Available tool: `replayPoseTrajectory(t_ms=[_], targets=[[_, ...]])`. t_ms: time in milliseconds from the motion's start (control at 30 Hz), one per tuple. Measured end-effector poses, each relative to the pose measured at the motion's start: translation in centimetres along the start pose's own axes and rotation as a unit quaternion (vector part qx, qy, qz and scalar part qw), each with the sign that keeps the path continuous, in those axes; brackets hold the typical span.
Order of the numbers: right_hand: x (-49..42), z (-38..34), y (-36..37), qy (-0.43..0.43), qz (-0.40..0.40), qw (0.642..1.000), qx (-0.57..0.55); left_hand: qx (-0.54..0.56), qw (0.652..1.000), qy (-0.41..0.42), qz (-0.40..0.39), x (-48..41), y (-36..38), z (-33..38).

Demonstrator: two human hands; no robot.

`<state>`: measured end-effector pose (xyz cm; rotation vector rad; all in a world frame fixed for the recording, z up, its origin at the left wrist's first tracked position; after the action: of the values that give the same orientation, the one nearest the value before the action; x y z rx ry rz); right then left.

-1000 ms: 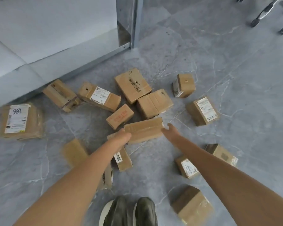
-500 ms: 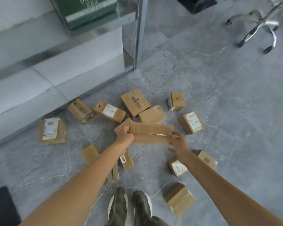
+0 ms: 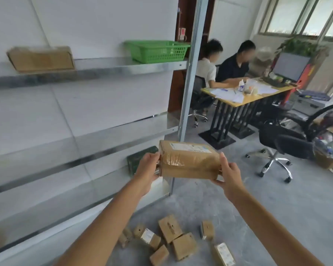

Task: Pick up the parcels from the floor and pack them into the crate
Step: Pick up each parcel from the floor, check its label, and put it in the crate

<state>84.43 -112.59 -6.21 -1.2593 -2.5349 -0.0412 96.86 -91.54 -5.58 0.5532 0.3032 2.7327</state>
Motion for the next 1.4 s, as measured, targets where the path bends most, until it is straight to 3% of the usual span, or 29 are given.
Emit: replayPoseTrajectory(t_ms=[133,267,400,567,667,833,967,1033,1133,1300,1400], targets=[[7.7,-8.8,-0.3,-0.071,0.017,0.997,-0.034,-0.011,0.995,0.095,0.019,9.0,-1.1,9.7],[17.4,-11.5,-0.5,-0.126,-0.002,0.989,-0.076,0.000,0.988,0.151,0.044,18.6,-5.0,12.5],[28.0,-10.1,-0.7,-0.156,-0.008,0.980,-0.119,0.061,0.988,0.143,0.025,27.7,-9.8,11.3],[39.3,-6.6,-0.6,-0.225,-0.074,0.966,-0.107,0.018,0.987,0.135,-0.088,36.6,-15.3,8.9],[43.9,-4.9,-0.8,-0.241,-0.118,0.958,-0.097,-0.003,0.986,0.127,-0.109,40.3,-17.8,8.0],[48.8,-3.0,-1.6,-0.232,-0.184,0.951,-0.092,-0.042,0.982,0.161,-0.083,47.4,-20.3,6.9],[49.8,-3.7,-3.5,-0.258,-0.206,0.939,-0.097,-0.122,0.981,0.113,-0.095,52.6,-20.6,4.1],[50.0,-4.0,-4.7,-0.263,-0.209,0.937,-0.099,-0.078,0.987,0.094,-0.101,54.4,-20.9,3.0],[51.4,-3.9,-5.2,-0.270,-0.233,0.930,-0.087,-0.003,0.994,0.100,-0.033,56.1,-21.8,2.3],[54.9,-3.8,-4.2,-0.280,-0.315,0.904,-0.074,-0.083,0.988,0.116,-0.055,60.5,-21.2,-0.4],[58.2,-2.5,-2.0,-0.258,-0.370,0.892,-0.023,0.034,0.988,0.151,0.004,63.2,-21.8,-2.5]])
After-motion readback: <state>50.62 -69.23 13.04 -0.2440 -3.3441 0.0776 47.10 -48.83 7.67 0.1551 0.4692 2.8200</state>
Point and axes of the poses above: each hand's wrist, its own x-axis away from the middle knuckle, its own y-axis out of the palm, z = x × y, the point moved 6 cm from there along -x, towards the middle knuckle, and after that the axes turned 8 degrees about x, right-handed, at the moved point
